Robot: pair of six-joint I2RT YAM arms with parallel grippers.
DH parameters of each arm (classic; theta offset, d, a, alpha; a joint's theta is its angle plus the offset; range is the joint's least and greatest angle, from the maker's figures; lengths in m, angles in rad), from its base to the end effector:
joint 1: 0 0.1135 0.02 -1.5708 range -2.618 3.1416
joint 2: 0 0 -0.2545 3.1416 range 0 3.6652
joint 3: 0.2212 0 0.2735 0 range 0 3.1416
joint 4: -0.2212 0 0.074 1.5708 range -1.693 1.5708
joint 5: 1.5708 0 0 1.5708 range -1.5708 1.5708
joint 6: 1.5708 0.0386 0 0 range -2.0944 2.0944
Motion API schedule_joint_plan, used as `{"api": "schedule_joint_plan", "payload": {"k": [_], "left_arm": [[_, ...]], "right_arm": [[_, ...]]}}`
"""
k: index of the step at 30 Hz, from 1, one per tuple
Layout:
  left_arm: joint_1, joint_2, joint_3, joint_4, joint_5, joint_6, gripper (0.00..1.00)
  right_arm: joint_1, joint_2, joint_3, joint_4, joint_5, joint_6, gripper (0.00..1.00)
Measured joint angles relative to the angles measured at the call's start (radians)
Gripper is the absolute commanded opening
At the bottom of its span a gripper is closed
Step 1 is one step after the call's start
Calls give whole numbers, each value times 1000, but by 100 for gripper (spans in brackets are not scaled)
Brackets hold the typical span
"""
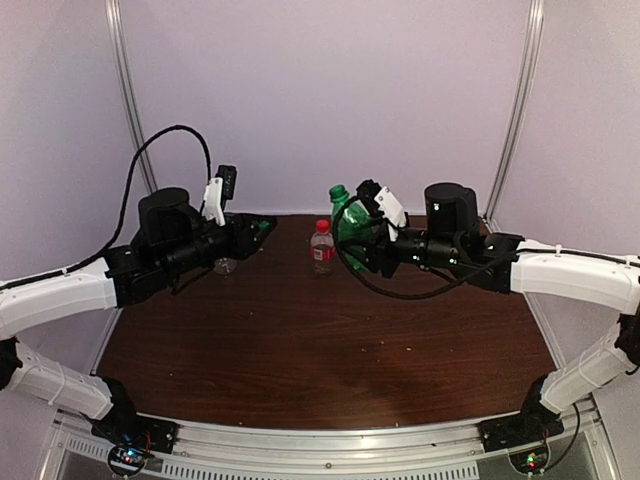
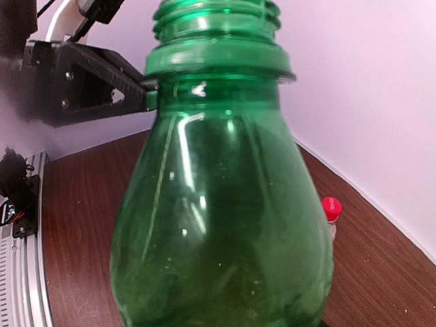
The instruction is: Unscrew the bottle caps
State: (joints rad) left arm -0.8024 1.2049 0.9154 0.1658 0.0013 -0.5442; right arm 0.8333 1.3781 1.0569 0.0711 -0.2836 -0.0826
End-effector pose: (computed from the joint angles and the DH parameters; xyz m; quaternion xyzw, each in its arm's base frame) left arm 0.2179 -0.2255 0.3186 0.0969 0.7432 -0.4132 0.5173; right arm 0.2280 0.2671 0.3085 -0.4234 0.6630 0.3265 0.5240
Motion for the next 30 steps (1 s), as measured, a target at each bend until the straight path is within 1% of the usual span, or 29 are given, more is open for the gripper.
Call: {"api": "schedule_joint_plan", "payload": {"k": [9, 12, 16, 24, 30], "left_arm": [[10, -13, -209, -52, -102, 11, 34], [10, 19, -263, -35, -116, 11, 35], [10, 109, -330, 23, -121, 11, 36], [10, 299, -364, 137, -100, 12, 39], [10, 364, -370, 186, -86, 11, 42]], "right_arm": [[-16, -1, -3, 0, -26, 16, 42], [-16, 0, -9, 7, -35, 27, 42], [-17, 2, -26, 8, -47, 35, 42], [-23, 9, -36, 8, -56, 38, 42], [-23, 16, -53, 8, -57, 38, 43]]}}
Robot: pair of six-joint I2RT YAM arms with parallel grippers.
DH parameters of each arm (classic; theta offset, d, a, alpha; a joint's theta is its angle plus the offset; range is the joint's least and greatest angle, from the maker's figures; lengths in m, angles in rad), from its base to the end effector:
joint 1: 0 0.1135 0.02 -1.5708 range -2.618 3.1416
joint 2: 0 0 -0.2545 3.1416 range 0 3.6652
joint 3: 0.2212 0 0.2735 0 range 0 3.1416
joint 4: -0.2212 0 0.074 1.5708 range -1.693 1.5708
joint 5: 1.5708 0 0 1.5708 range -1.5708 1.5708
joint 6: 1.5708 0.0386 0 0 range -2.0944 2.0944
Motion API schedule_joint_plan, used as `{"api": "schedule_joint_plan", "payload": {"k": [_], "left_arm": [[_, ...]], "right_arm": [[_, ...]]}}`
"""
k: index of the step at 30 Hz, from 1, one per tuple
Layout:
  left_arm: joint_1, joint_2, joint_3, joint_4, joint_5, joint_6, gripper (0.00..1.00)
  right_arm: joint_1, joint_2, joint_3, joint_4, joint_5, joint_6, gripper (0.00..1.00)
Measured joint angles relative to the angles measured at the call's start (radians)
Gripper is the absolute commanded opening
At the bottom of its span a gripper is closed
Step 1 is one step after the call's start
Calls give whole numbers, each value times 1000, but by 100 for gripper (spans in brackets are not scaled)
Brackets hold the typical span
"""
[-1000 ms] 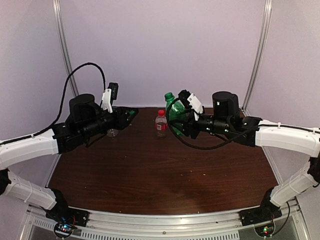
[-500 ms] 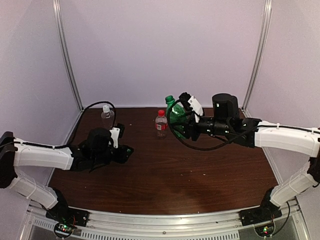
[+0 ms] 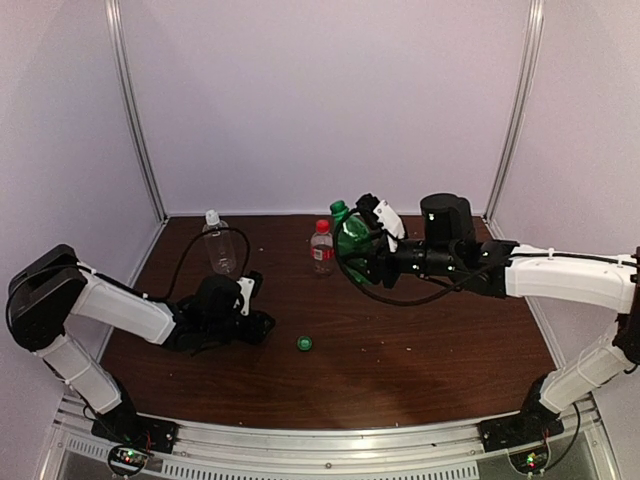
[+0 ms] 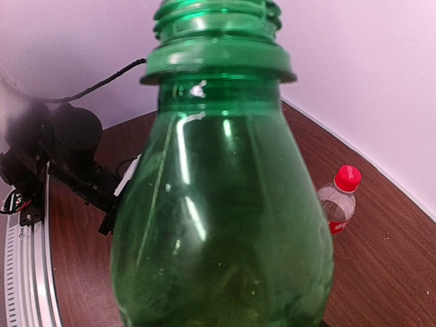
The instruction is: Unscrew the bottle caps
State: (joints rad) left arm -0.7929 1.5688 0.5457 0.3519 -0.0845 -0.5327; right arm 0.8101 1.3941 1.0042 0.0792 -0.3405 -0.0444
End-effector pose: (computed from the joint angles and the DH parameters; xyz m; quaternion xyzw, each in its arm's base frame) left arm 0.2113 -0.2098 0.1015 0.0985 0.8945 -0.2373 0.3658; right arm 0.2319 0.2624 0.2844 -0.4208 0.6834 0.3439 0.4875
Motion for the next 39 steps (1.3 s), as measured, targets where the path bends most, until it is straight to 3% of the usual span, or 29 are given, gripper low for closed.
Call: {"api": "schedule_joint_plan", "payload": {"k": [8, 17, 20, 28, 39], "left_arm": [[0, 1, -2, 24, 39, 1, 53], [0, -128, -6, 137, 248, 24, 82], [0, -197, -5, 179, 329, 26, 88], [0, -277, 119, 206, 548, 32, 89], [-28, -179, 342, 139, 715, 61, 79]], "right_arm": [[-4, 4, -13, 4, 0, 1, 42], [-9, 14, -84, 19, -115, 3, 46], [-10, 27, -85, 19, -181, -3, 46], [-9, 58, -85, 19, -374, -12, 46], [3, 90, -64, 3, -473, -31, 46]]}}
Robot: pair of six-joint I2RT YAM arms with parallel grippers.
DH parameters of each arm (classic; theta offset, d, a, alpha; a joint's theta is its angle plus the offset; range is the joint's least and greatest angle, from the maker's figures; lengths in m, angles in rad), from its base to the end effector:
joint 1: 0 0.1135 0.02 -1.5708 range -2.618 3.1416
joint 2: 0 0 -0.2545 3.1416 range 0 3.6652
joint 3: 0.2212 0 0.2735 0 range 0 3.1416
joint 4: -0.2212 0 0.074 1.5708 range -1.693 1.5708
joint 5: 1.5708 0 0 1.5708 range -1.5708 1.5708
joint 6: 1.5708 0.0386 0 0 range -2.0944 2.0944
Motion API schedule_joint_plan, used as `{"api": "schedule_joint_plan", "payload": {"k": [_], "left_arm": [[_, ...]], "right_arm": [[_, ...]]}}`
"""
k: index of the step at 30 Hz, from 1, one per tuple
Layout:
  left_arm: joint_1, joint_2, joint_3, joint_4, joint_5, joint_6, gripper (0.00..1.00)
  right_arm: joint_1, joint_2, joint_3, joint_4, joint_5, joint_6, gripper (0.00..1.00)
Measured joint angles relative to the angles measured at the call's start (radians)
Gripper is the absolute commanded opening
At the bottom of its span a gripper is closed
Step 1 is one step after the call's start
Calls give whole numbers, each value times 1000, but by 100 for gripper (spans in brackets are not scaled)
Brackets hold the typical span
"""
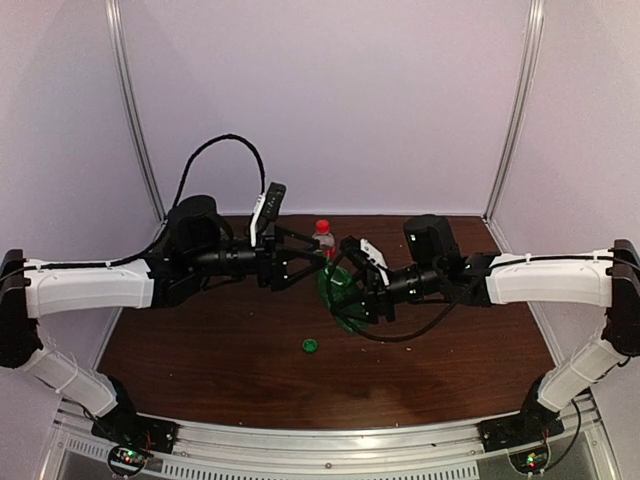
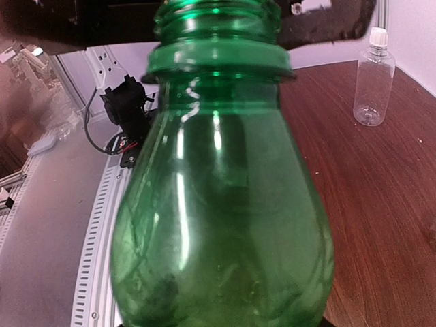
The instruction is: Unscrew the bottle caps
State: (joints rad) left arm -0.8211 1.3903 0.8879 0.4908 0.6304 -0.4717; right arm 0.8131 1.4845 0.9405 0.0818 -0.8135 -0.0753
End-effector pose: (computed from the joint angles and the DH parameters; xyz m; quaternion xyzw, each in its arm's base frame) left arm 0.2166 -0.2660 0.2867 0.3321 0.6280 -0.5786 0.4007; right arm 0.2184 0.2716 0.2355 -0.5236 0.6156 0.4881 0.3296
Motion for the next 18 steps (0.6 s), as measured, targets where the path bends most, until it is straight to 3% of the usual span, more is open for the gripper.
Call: {"api": "schedule_joint_plan", "payload": {"k": [5, 12, 18], "left_arm": [[-18, 45, 27, -54, 20, 17, 72], [-23, 50, 28, -75, 32, 34, 49], [-23, 52, 29, -76, 37, 44, 36]], "right_arm": [[1, 5, 11, -4, -14, -5, 46], [1, 5, 16, -5, -20, -5, 46], [5, 9, 18, -5, -32, -8, 46]]}}
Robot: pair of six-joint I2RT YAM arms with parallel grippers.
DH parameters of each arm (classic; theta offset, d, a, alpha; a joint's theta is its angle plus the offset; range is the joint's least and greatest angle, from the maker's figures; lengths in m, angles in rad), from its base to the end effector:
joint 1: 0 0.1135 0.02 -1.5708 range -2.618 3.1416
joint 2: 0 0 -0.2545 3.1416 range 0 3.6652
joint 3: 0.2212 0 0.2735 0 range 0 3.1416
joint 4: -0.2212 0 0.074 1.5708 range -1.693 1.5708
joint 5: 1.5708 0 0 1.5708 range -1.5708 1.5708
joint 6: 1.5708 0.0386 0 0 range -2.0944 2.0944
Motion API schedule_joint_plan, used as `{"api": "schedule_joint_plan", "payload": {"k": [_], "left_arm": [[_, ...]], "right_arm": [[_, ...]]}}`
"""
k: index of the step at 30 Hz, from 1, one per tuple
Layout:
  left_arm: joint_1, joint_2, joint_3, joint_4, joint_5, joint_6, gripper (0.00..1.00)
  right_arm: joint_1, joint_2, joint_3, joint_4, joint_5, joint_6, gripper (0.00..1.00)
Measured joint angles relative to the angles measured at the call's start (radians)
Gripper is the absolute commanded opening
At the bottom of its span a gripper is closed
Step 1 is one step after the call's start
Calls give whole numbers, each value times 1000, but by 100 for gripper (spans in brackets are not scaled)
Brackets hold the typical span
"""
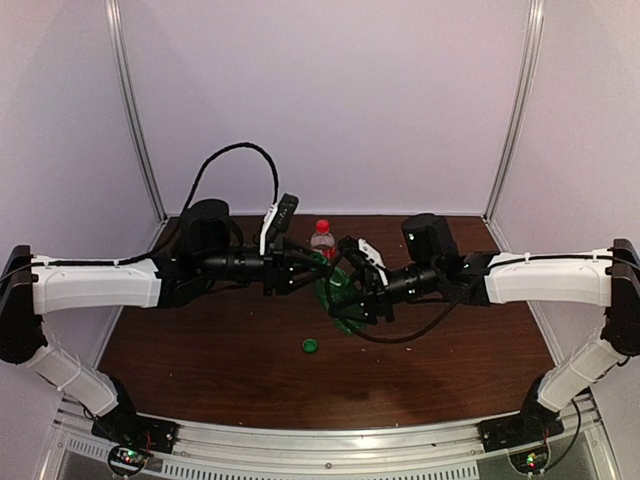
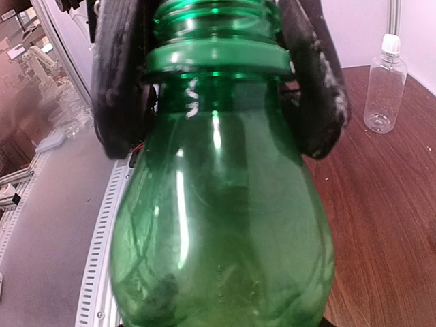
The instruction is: Unscrew the bottle caps
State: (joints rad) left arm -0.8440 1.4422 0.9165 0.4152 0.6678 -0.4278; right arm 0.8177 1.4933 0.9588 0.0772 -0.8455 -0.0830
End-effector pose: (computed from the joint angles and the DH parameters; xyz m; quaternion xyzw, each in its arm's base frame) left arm 0.2160 -0.2789 0.2724 0.3593 0.6436 -0.5707 0.3620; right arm 0.2182 0.2750 0.2390 -0.5322 0.6027 0.4981 0.3247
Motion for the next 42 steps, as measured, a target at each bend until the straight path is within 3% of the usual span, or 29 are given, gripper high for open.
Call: {"api": "schedule_joint_plan", "payload": {"k": [6, 8, 13, 16, 24, 35, 42], "left_arm": [[0, 2, 2, 1, 3, 19, 14], [0, 2, 2, 0, 3, 19, 9], [0, 2, 2, -7, -2, 21, 0], [0, 0, 4, -30, -8, 27, 0], [0, -31, 6, -168, -135, 103, 0], [0, -30, 8, -340, -538, 204, 0], [0, 19, 13, -369, -670, 222, 2]], "right_arm": [[5, 2, 0, -13, -4, 4, 53], [5, 3, 0, -13, -3, 4, 60], [6, 3, 0, -19, 19, 0, 90], [5, 3, 1, -29, 43, -2, 99], [-7, -21, 1, -57, 96, -3, 100], [-12, -47, -3, -62, 152, 0, 100], [-13, -47, -10, -63, 170, 2, 100]]}}
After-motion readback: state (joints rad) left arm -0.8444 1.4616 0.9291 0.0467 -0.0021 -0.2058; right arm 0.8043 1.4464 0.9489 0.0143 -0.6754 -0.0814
